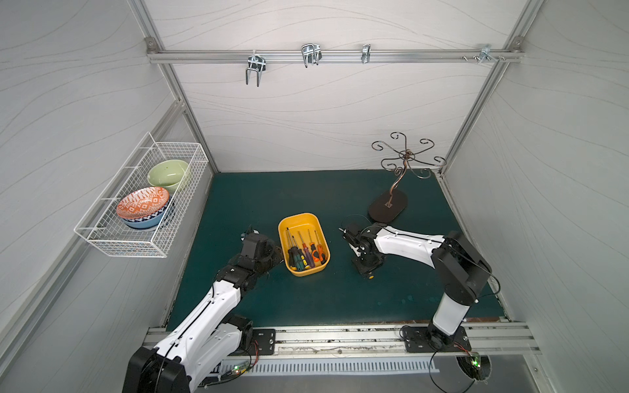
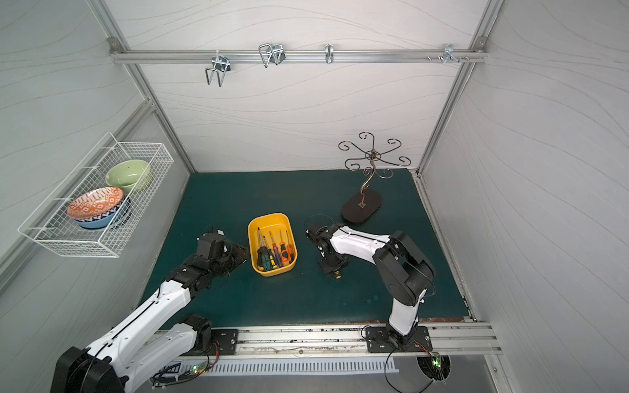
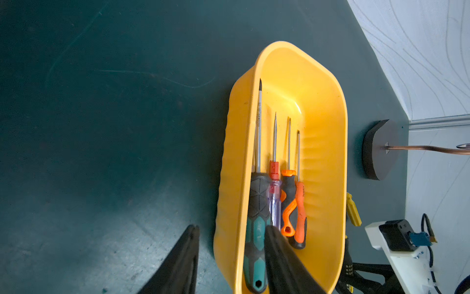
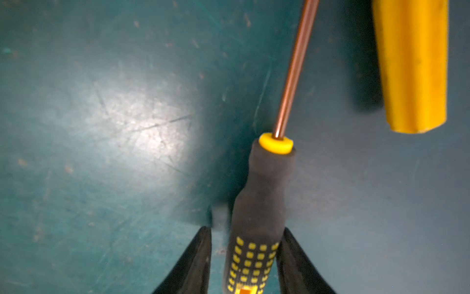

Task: Put the screwdriver on the desktop into the storage box
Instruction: Pick up the screwdriver from the center of the board.

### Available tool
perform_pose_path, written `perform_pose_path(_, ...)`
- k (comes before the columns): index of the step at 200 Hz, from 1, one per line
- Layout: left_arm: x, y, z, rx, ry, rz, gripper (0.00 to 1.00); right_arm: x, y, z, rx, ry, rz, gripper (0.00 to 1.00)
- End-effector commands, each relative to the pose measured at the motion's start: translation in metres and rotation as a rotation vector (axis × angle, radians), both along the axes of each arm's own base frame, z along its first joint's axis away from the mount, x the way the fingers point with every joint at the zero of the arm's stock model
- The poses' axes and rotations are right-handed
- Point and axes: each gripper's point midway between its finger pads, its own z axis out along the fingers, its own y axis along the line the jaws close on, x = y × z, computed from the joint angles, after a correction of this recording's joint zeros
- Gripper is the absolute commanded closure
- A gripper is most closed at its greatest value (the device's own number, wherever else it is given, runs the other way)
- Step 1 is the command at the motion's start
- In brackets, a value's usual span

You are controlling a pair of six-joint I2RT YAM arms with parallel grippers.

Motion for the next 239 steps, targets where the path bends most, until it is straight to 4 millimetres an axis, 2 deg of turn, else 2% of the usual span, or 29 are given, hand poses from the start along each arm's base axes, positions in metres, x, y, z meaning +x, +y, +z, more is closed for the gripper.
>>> perform_pose_path(1,0.003,0.002,0.006,0.008,-0.028,0.009,0.54,-0.004,-0.004,-0.001,-0.042,0.007,-0.003,0.58)
perform_pose_path(43,0.002,0.004,0.007,0.014,-0.03,0.016,0.55,-0.004,-0.006,-0.003,-0.068,-0.005,0.001,0.65)
perform_pose_path(69,0.002,0.009,0.014,0.021,-0.053,0.039,0.55,-0.005,-0.009,-0.002,-0.069,-0.014,0.002,0.76)
perform_pose_path(98,0.002,0.014,0.022,0.028,-0.079,0.059,0.55,-0.012,0.005,0.026,-0.002,-0.054,0.05,0.87)
perform_pose_path(145,0.001,0.019,0.03,0.016,-0.089,0.096,0.56,-0.051,0.023,0.082,0.129,-0.059,0.078,0.89)
perform_pose_path(160,0.002,0.02,0.031,0.006,-0.088,0.113,0.56,-0.056,0.044,0.103,0.229,-0.069,0.068,0.9)
perform_pose_path(183,0.002,0.019,0.028,-0.007,-0.082,0.124,0.56,-0.058,0.091,0.129,0.391,-0.072,0.067,0.9)
perform_pose_path(218,0.0,0.016,0.022,-0.029,-0.058,0.118,0.56,-0.042,0.158,0.135,0.492,-0.044,0.055,0.9)
perform_pose_path(239,-0.002,0.01,0.019,-0.051,-0.04,0.096,0.56,-0.028,0.181,0.128,0.469,-0.04,0.064,0.9)
